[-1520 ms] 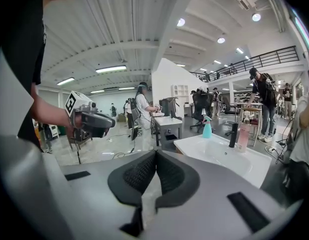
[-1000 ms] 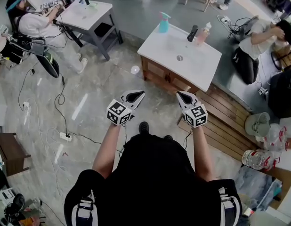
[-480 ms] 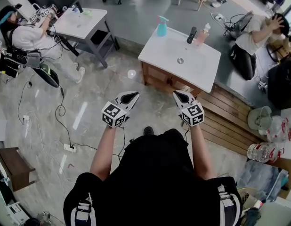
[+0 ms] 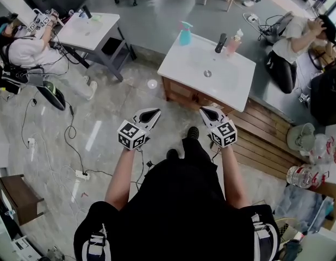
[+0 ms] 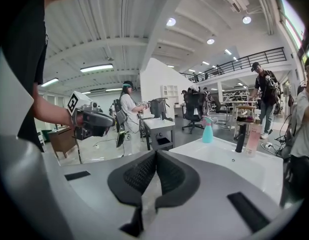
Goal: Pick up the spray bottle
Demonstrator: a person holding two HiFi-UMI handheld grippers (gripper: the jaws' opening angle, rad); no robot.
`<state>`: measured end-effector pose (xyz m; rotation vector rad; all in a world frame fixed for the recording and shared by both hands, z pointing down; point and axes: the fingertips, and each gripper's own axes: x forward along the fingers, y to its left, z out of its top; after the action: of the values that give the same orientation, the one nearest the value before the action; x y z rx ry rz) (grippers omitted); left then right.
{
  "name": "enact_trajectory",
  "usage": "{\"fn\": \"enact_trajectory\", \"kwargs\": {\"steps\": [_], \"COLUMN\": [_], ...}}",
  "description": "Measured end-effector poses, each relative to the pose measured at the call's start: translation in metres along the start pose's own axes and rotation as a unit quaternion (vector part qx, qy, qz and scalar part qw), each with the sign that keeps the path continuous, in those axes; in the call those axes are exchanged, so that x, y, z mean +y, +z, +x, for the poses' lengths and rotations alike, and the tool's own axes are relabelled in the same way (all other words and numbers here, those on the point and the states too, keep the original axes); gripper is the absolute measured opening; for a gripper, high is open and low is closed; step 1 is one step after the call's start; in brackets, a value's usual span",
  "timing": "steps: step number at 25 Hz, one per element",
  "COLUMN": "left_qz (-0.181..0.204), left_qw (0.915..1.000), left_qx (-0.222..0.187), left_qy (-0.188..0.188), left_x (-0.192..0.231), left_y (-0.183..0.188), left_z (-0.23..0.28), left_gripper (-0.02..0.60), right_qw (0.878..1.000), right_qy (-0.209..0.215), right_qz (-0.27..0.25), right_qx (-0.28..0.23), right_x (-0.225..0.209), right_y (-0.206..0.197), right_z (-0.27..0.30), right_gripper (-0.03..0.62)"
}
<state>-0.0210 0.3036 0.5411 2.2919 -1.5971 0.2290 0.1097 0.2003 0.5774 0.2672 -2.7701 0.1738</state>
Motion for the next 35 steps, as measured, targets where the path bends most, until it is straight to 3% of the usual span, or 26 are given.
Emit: {"fn": "enact_trajectory", "kwargs": {"steps": [17, 26, 35], "left_qz": [-0.013, -0.029, -0.030], "left_qw": [0.9984, 0.9931, 0.9915], "left_qx": [-0.011, -0.027, -0.037], "left_qy": [0.053, 0.110, 0.121], "left_x": [0.079, 0.110, 0.124], "left_y": [0.073, 0.089, 0.105], "left_z": [0.132, 0.169, 0.194], "left_gripper": [0.023, 0.023, 0.023], "right_qw": [0.999, 0.997, 0.997], "right_qy": [0.039, 0.073, 0.072], "right_qz": [0.005, -0.004, -0.001], "right_qx": [0.002, 0.015, 0.016], "right_x": [-0.168, -0.225, -0.266], "right_y": [0.032, 0.033, 0.037], "right_z": [0.065, 0.089, 0.096], "right_gripper": [0.017, 0.017, 0.017]}}
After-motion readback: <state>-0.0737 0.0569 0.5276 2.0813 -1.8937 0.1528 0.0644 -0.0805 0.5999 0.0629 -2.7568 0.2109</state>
